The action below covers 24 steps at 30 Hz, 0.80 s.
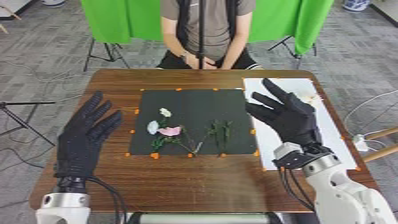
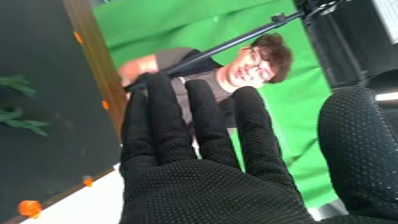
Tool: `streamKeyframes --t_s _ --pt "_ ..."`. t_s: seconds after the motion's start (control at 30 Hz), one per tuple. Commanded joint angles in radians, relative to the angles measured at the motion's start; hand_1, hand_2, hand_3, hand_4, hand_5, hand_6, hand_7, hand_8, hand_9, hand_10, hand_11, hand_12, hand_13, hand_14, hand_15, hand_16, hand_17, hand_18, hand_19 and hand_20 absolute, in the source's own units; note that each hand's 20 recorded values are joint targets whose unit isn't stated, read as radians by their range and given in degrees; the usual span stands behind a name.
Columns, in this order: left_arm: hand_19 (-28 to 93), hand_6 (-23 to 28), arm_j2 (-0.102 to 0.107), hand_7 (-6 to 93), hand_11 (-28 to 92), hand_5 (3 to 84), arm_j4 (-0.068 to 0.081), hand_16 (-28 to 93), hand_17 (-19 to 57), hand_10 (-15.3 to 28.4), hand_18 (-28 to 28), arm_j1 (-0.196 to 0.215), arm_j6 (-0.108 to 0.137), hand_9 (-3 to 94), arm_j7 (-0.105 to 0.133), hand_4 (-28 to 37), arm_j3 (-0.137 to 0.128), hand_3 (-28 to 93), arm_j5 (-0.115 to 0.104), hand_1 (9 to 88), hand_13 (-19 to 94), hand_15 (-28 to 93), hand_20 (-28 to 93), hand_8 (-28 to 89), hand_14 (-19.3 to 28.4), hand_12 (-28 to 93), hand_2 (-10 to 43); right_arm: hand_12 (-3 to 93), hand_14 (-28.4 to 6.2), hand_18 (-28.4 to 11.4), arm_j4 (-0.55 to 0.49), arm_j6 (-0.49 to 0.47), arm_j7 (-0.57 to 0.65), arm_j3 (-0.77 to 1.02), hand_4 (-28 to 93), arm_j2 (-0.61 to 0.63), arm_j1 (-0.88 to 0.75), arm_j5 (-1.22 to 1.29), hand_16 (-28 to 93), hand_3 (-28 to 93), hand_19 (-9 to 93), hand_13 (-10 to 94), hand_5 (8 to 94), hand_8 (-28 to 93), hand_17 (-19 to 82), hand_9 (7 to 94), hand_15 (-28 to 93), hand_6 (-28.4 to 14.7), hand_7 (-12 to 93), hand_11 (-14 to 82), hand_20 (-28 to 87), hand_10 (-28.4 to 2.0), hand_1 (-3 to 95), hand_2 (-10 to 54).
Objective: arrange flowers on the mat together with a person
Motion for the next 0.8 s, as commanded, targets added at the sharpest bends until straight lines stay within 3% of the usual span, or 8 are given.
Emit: streamKeyframes --t_s 0.03,0.23,0.53,0.8 --pt "56 5.8 -0.032 12.3 16 33.0 0.007 -7 -4.2 16.2 20.3 0.021 -0.019 30.3 -0.029 -27.3 -0.01 80 0.01 23.2 27 30 -8 -11 22.1 7 6.9 9.0 -17.8 -16.2 -0.016 0.033 0.009 -0.004 -28 -0.022 -0.032 -0.07 17 82 34 35 31.6 -12 7 38.4 10 -0.7 10 5.2 10 -15.2 12.0 14.8" --pt "57 5.9 -0.033 12.0 18 33.3 0.01 -7 -6.2 17.5 21.8 0.016 -0.022 32.2 -0.034 -27.4 -0.02 79 0.008 22.8 27 37 -3 -11 24.8 8 7.0 9.7 -20.9 -17.5 -0.016 0.038 0.031 -0.009 -28 -0.029 -0.014 -0.061 19 83 38 36 31.4 -12 6 38.9 12 -0.7 10 5.3 13 -15.8 11.2 15.2" --pt "64 6.4 -0.04 11.4 22 33.9 0.003 -8 -5.2 19.6 24.3 0.026 -0.037 34.5 -0.036 -27.0 -0.042 79 0.015 22.8 28 47 2 -11 27.0 10 7.2 10.1 -21.4 -17.9 -0.019 0.051 0.04 -0.011 -28 -0.032 -0.011 -0.061 19 83 40 38 31.9 -12 6 40.1 15 -0.9 10 5.9 14 -16.4 11.4 15.0" --pt "66 6.6 -0.041 11.3 22 34.1 0.005 -10 -4.8 19.8 25.1 0.025 -0.029 35.0 -0.025 -27.1 -0.043 79 0.005 22.7 28 48 3 -10 27.1 10 7.1 10.2 -21.4 -18.1 -0.018 0.043 0.055 -0.009 -28 -0.043 -0.005 -0.062 18 83 42 39 32.8 -12 6 41.2 18 -1.1 10 6.6 14 -16.6 11.7 14.6"
